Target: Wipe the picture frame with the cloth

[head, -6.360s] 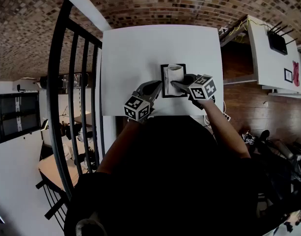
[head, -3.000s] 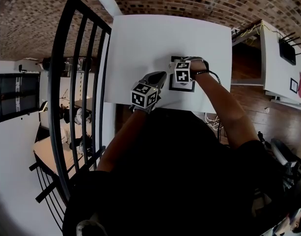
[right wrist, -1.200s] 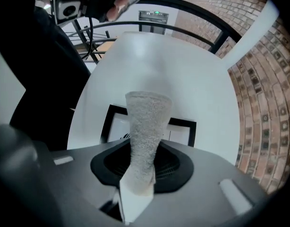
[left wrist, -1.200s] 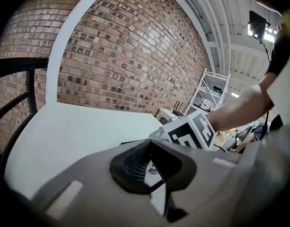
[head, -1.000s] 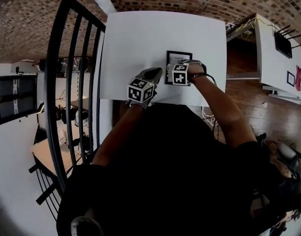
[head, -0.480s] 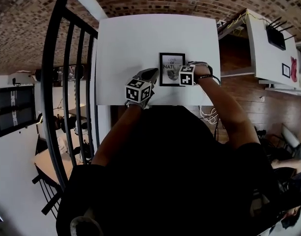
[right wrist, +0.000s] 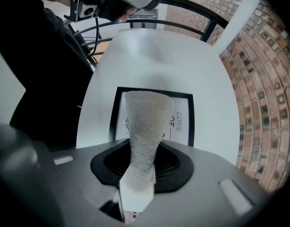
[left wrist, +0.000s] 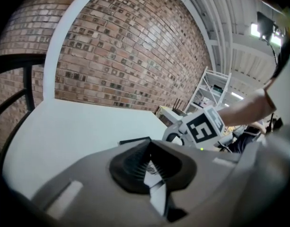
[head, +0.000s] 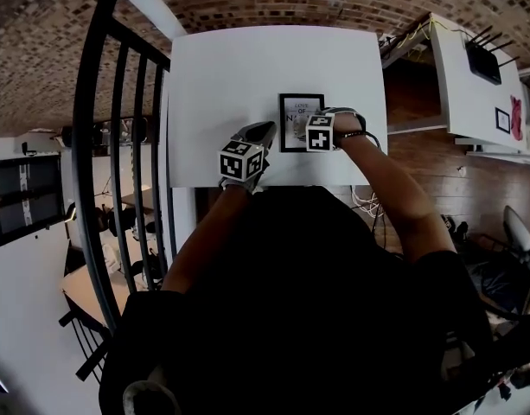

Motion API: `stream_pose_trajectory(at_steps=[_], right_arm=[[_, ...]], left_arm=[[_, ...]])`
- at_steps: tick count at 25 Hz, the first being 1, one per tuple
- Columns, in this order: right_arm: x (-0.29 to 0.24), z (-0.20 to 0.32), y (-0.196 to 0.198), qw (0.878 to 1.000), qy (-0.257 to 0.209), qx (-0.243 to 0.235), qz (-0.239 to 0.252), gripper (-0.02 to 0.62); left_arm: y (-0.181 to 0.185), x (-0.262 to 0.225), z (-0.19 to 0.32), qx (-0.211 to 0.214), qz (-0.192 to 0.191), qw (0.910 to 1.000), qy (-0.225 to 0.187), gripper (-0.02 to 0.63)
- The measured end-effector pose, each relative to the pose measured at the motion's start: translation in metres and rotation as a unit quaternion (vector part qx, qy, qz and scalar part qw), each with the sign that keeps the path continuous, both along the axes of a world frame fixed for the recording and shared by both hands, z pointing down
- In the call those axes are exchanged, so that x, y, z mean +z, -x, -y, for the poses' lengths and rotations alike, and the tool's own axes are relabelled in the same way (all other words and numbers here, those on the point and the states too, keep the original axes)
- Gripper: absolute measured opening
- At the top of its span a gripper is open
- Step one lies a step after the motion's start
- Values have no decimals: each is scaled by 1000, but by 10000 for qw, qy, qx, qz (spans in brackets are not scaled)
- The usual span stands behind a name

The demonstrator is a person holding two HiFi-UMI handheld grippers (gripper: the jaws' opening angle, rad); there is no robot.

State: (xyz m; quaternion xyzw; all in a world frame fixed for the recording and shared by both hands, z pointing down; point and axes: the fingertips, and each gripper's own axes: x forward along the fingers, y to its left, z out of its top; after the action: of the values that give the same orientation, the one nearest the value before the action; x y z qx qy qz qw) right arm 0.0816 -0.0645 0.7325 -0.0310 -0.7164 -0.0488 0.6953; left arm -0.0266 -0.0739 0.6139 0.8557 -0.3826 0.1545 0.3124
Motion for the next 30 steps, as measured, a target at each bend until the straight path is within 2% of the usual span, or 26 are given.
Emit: stream_pose_trajectory(at_steps=[7, 13, 17, 30], right_arm=[[2, -13, 51, 9989, 75, -445, 143, 120], [9, -24, 72, 9983, 204, -518, 154, 120], [20, -30, 62, 9971, 166, -728, -124, 120], [20, -32, -10, 9984, 287, -186, -455, 120]], left_arm=[[16, 1, -3, -190, -4, 9998, 46, 0], [29, 6, -5, -311, -3, 9994, 153, 0], [28, 10, -8, -270, -27, 9994, 200, 0], [-1, 11, -8, 127, -20, 9997, 204, 0]])
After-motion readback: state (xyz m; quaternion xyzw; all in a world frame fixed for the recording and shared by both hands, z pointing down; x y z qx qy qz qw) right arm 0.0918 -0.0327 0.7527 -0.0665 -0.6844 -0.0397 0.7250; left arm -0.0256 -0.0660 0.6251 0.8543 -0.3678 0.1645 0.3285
